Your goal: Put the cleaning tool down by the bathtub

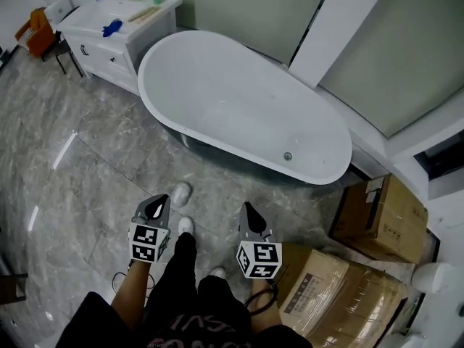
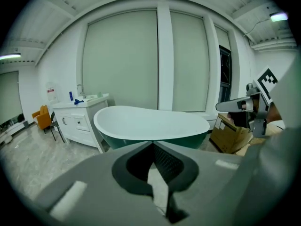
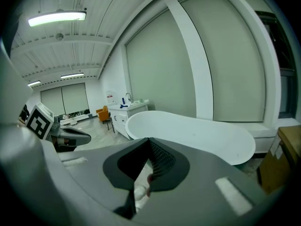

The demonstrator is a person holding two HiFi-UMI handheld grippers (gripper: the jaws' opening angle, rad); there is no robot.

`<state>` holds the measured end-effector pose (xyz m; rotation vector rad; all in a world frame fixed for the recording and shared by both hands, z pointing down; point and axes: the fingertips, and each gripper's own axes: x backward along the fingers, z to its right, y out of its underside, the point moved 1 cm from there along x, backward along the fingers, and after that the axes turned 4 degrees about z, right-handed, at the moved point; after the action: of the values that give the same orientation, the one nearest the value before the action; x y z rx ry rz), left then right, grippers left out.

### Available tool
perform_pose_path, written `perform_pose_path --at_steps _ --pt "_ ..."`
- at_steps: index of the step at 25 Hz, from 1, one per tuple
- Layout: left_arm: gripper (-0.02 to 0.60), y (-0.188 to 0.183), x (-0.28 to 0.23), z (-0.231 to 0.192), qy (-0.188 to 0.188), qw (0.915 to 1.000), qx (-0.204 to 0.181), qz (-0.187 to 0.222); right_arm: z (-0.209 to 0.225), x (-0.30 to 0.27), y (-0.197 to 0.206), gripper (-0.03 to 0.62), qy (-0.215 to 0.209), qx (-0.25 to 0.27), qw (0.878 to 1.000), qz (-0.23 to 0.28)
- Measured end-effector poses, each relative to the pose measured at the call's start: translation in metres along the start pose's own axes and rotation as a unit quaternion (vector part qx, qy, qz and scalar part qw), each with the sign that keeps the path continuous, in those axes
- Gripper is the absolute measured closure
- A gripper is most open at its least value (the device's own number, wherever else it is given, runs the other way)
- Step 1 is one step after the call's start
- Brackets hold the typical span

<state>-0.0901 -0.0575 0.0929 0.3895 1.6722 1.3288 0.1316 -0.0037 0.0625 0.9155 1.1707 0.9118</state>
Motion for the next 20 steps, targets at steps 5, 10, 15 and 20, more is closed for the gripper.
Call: perform_pose_path --at_steps 5,10,15,20 --pt "0.581 -0.03 0.022 0.007 -0.015 0.9994 -0.016 0.028 -0.002 0.021 -0.022 0.58 -0.005 0.015 1.0 0.015" --pt "0.581 -0.063 0.049 0.01 -0.03 0.9982 -0.011 0.05 0.0 0.039 -0.054 0.58 -0.006 0.023 0.999 0.046" --pt "0.581 -0.092 0.074 0.01 -0.05 0.9946 -0.014 0.09 -0.005 0.055 -0.079 0.58 -0.01 0.037 0.997 0.07" --pt "0.581 -0.104 0.098 0.02 -0.065 0.9908 -0.024 0.116 -0.007 0.078 -0.087 0.58 -0.021 0.05 0.995 0.085"
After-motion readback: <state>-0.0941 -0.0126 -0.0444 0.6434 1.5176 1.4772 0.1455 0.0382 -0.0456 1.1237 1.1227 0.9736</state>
